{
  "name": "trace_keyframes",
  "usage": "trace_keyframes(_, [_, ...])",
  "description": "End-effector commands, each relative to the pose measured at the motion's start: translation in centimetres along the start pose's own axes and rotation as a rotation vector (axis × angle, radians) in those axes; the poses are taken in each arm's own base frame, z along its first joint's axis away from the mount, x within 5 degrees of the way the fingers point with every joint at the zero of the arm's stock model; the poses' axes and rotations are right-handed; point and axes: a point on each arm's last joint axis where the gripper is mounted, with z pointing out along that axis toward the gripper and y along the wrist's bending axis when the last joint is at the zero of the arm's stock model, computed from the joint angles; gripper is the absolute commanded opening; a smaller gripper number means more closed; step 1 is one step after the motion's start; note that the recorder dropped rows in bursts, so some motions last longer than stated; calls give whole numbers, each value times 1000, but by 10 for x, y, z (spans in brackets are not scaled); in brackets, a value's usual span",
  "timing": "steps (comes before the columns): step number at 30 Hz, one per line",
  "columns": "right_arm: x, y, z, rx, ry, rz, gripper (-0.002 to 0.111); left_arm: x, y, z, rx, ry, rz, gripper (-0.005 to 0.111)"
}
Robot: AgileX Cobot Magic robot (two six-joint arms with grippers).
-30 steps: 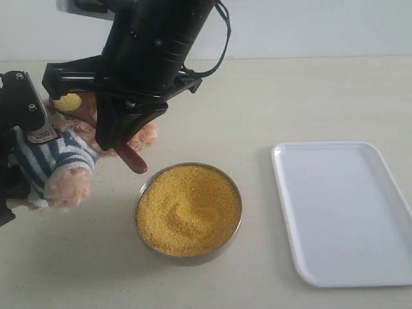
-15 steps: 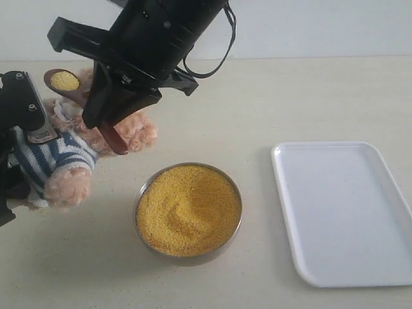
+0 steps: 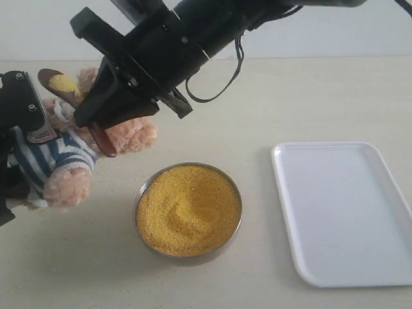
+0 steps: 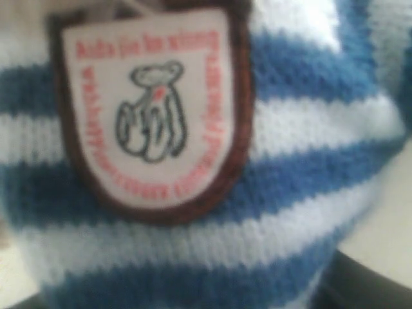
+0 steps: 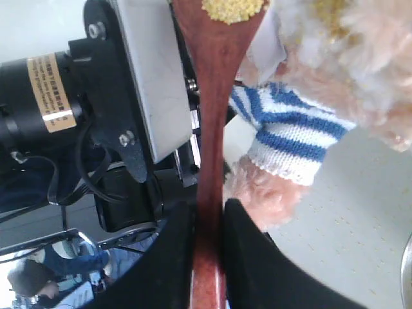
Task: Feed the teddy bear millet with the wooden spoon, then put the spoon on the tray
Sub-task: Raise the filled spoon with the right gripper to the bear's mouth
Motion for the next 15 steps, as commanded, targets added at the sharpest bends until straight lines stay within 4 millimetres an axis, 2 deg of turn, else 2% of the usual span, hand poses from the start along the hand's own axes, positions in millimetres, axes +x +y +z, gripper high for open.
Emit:
trace_keyframes(1, [6,-16,-2,-91,-36,-4,0,-2,1,-3,-19,-24,-5,4])
trace_keyframes(5, [8,-28,-6,-183,-103,20,0,-2,1,-3,-19,-24,-5,4])
trace_keyframes(15, [16,-38,0,-258,-145,43,0,-2,1,-3,-21,-23,-2,4])
